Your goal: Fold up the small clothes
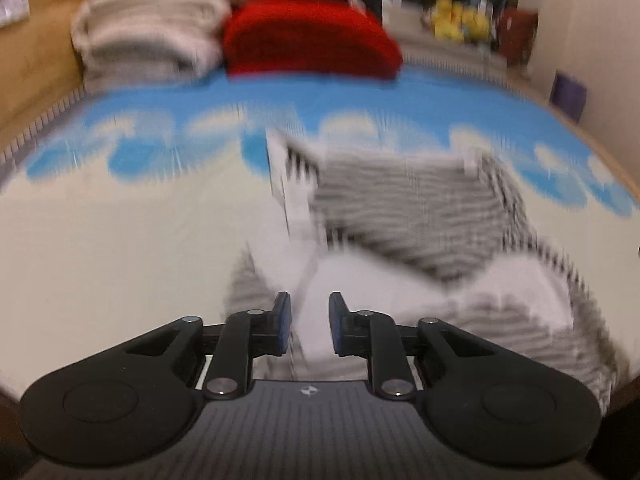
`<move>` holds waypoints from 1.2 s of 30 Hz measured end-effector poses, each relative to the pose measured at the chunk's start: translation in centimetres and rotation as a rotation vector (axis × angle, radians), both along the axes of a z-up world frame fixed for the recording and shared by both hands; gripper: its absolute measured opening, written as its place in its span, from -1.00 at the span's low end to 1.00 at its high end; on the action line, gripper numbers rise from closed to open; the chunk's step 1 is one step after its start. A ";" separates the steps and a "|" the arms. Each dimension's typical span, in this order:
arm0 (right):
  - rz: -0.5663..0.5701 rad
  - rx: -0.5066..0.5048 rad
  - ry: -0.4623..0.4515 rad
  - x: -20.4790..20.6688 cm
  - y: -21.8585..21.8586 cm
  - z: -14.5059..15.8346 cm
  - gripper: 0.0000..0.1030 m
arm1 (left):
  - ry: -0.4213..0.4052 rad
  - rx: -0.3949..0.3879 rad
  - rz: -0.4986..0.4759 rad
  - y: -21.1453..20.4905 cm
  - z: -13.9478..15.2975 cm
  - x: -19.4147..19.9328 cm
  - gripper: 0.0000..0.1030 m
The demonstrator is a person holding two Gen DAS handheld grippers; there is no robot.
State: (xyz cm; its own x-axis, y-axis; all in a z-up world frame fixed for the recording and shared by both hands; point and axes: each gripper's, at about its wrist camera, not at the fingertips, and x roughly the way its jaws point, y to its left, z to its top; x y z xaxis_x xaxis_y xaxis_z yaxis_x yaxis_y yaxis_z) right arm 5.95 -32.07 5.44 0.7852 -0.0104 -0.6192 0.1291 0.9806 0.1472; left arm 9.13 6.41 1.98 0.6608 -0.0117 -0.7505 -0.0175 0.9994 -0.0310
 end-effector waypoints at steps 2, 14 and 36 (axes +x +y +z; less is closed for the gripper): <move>-0.010 -0.024 0.027 -0.8 -0.4 -1.2 -0.38 | 0.051 -0.039 -0.006 -0.2 -1.2 -0.3 -0.64; -0.074 0.114 0.097 -2.8 -3.0 -3.6 -0.38 | 0.084 -0.025 0.052 1.2 0.2 -0.7 -0.64; -0.050 0.067 0.247 -0.8 -2.1 -7.3 -0.23 | 0.287 -0.334 0.224 7.9 -4.4 0.5 0.04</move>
